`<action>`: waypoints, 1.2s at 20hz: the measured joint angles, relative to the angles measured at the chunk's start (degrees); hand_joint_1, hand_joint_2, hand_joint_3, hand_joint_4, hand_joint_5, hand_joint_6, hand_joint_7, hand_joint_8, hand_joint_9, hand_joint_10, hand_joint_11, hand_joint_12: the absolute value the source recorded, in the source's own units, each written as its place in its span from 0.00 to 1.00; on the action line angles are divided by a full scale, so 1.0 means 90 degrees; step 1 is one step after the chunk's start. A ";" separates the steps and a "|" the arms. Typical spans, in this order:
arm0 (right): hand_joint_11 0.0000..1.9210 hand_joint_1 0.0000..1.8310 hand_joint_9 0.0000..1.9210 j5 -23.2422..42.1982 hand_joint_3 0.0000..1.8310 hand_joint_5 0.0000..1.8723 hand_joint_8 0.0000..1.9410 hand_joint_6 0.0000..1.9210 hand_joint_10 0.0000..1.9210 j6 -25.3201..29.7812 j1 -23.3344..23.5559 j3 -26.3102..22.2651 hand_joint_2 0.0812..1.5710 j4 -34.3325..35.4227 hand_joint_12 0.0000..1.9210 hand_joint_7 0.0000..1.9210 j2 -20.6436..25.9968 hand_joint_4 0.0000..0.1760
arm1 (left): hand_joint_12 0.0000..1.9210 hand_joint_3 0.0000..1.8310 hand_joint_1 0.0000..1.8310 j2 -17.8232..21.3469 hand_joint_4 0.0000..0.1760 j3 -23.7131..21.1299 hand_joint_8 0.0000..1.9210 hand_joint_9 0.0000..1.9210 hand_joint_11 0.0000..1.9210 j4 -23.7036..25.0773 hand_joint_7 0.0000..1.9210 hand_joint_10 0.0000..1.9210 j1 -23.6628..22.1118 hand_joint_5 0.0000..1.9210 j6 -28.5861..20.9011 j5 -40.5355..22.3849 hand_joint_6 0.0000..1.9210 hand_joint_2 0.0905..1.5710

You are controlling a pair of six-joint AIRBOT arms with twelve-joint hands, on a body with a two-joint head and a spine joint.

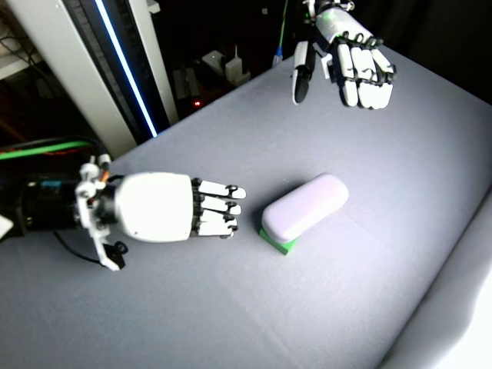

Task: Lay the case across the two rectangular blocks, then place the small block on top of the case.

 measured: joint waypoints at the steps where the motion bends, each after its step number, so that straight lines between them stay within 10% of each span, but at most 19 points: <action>1: 0.18 0.51 0.36 -0.0036 0.00 0.23 0.00 0.00 0.01 -0.0002 0.0002 0.0029 0.67 -0.0012 0.57 0.29 -0.0032 0.00 | 0.46 0.00 0.53 0.0000 0.26 0.0000 0.00 0.14 0.00 -0.0022 0.14 0.00 0.0000 0.14 0.0002 -0.0029 0.00 0.62; 7: 0.20 0.55 0.41 -0.0423 0.00 0.32 0.01 0.01 0.10 0.0000 0.0095 0.0253 0.68 -0.0058 0.66 0.36 -0.0172 0.00 | 0.41 0.00 0.52 0.0002 0.24 -0.0085 0.00 0.16 0.03 0.0136 0.16 0.00 0.0007 0.14 -0.0005 -0.0153 0.00 0.61; 8: 0.23 0.58 0.36 -0.0478 0.00 0.38 0.03 0.00 0.35 0.0002 0.0114 0.0284 0.67 -0.0068 0.73 0.39 -0.0199 0.00 | 0.41 0.00 0.53 0.0002 0.23 -0.0085 0.00 0.16 0.03 0.0100 0.16 0.00 0.0012 0.14 -0.0005 -0.0158 0.00 0.61; 9: 0.29 0.58 0.31 -0.0491 0.00 0.44 0.34 0.00 0.67 0.0002 0.0117 0.0294 0.65 -0.0046 0.85 0.34 -0.0211 0.00 | 0.41 0.00 0.53 0.0002 0.24 -0.0085 0.00 0.16 0.03 0.0085 0.16 0.00 0.0012 0.15 -0.0005 -0.0160 0.00 0.62; 12: 0.30 0.59 0.31 -0.0481 0.00 0.47 0.56 0.00 0.73 0.0002 0.0160 0.0299 0.65 -0.0012 0.89 0.28 -0.0221 0.00 | 0.44 0.00 0.53 0.0002 0.30 -0.0085 0.00 0.16 0.02 0.0090 0.16 0.00 0.0051 0.16 -0.0019 -0.0182 0.00 0.62; 18: 0.30 0.62 0.34 -0.0500 0.00 0.50 0.46 0.00 0.64 0.0002 0.0158 0.0299 0.63 -0.0039 0.78 0.33 -0.0284 0.00 | 0.44 0.00 0.52 0.0000 0.28 -0.0085 0.00 0.17 0.03 0.0078 0.17 0.01 0.0051 0.17 -0.0032 -0.0219 0.00 0.63; 19: 0.40 0.65 0.44 -0.0500 0.00 0.48 0.55 0.53 0.57 0.0002 0.0158 0.0301 0.71 -0.0036 0.77 0.47 -0.0289 0.00 | 0.44 0.00 0.52 0.0000 0.28 -0.0085 0.00 0.17 0.03 0.0075 0.17 0.01 0.0051 0.17 -0.0032 -0.0219 0.00 0.63; 24: 0.40 0.68 0.46 -0.0493 0.00 0.47 0.60 0.52 0.70 0.0002 0.0160 0.0301 0.71 0.0017 0.89 0.53 -0.0289 0.00 | 0.47 0.00 0.52 0.0000 0.25 -0.0085 0.00 0.18 0.03 0.0058 0.18 0.00 0.0104 0.18 -0.0073 -0.0248 0.00 0.62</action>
